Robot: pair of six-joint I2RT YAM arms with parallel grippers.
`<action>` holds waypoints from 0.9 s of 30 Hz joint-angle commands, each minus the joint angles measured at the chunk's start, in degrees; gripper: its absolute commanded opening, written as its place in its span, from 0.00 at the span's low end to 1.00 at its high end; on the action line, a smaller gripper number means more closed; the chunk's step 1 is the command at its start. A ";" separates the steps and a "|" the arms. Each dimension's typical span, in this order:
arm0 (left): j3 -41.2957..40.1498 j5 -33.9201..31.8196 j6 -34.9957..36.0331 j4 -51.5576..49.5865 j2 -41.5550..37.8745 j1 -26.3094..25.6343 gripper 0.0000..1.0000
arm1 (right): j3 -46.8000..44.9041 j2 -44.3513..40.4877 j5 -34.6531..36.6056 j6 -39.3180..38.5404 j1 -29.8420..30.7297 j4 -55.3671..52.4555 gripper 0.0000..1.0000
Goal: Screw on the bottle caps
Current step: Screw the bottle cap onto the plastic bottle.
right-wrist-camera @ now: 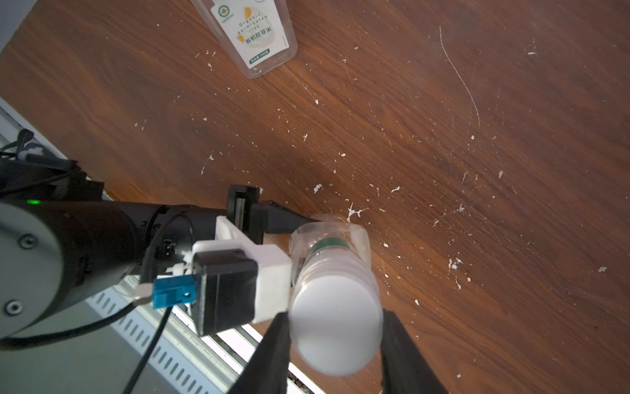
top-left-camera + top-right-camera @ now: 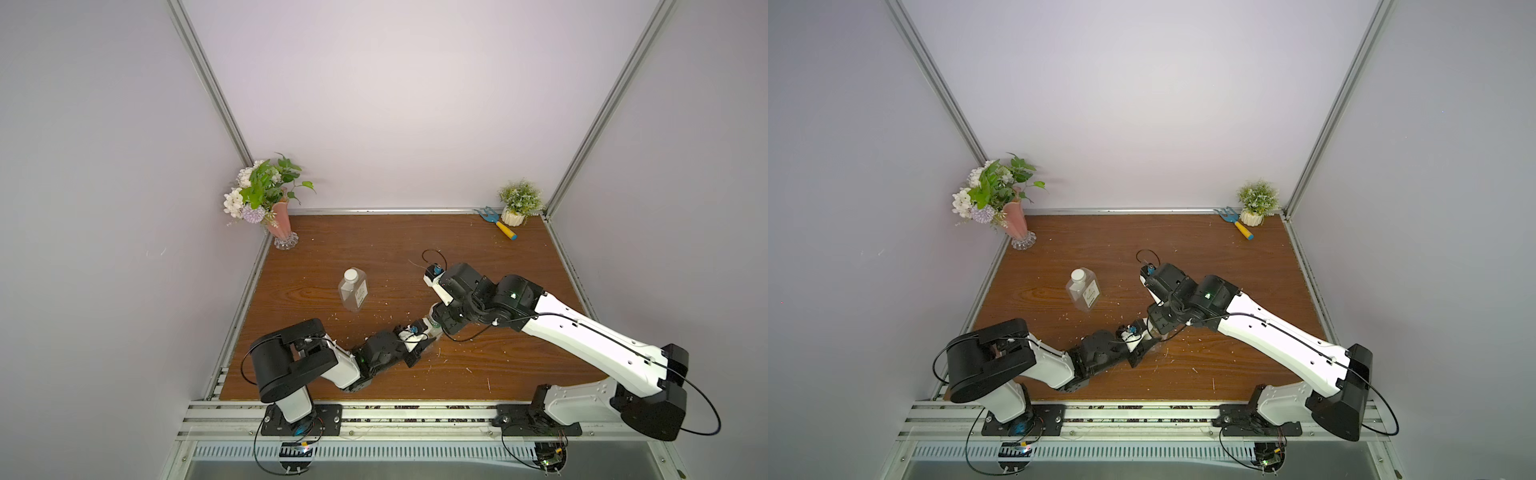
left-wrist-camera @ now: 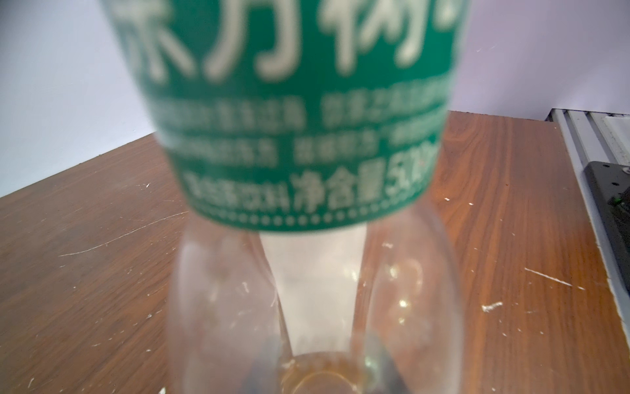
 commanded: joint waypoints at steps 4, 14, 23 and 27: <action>2.06 -4.64 1.83 3.89 0.24 -0.95 0.13 | -1.11 2.13 2.99 10.16 2.07 -6.47 0.28; 2.45 -6.41 1.75 3.83 -0.12 -1.54 0.13 | -0.16 5.64 6.74 18.19 4.38 -7.16 0.28; 2.98 -7.11 1.66 3.83 0.78 -1.49 0.13 | 1.69 7.56 7.80 21.85 5.35 -6.39 0.30; 2.99 -7.20 1.48 3.90 1.09 -1.54 0.13 | 2.69 7.83 8.49 21.98 5.35 -6.39 0.37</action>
